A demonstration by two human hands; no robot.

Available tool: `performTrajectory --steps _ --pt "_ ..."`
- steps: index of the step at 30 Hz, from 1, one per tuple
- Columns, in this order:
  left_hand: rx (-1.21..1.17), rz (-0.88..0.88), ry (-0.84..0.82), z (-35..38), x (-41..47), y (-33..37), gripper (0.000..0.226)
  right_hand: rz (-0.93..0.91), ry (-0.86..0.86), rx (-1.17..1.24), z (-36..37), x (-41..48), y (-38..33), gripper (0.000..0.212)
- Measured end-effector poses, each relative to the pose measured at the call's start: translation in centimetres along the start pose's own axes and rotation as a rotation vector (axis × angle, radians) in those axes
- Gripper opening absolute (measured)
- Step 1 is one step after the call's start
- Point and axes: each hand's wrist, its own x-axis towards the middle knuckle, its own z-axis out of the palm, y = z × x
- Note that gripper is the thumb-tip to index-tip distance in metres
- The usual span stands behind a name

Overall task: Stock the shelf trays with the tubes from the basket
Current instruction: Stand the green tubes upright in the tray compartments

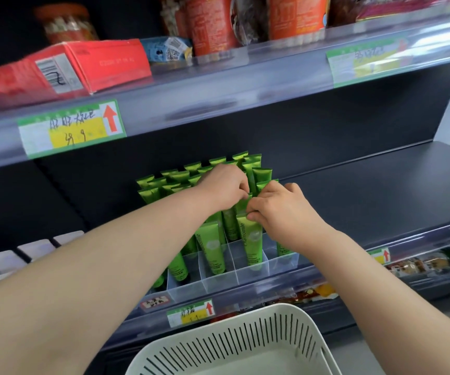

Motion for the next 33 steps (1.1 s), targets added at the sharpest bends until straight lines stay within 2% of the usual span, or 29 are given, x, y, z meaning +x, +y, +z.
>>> performTrajectory --steps 7,14,17,20,26,33 --pt "0.026 -0.05 0.019 0.2 -0.1 0.9 0.011 0.056 -0.114 0.05 -0.6 -0.2 0.1 0.025" --pt "-0.004 -0.087 -0.042 0.4 -0.2 0.7 0.012 0.098 -0.14 0.019 -1.7 -1.1 0.4 0.046" --pt "-0.105 -0.098 0.032 -0.2 -0.2 0.3 0.018 0.111 -0.115 0.043 -1.7 -1.0 0.2 0.041" --pt "-0.077 -0.149 0.141 -1.1 -0.1 -0.3 0.012 0.113 -0.078 0.024 -1.7 -0.8 0.1 0.036" --pt "0.098 -0.218 -0.005 -0.4 0.0 -1.5 0.015 0.119 -0.104 0.018 -1.5 -0.5 0.0 0.039" --pt "0.081 -0.189 0.113 0.9 1.2 -0.8 0.013 0.144 -0.115 0.021 -1.6 -0.8 0.9 0.038"
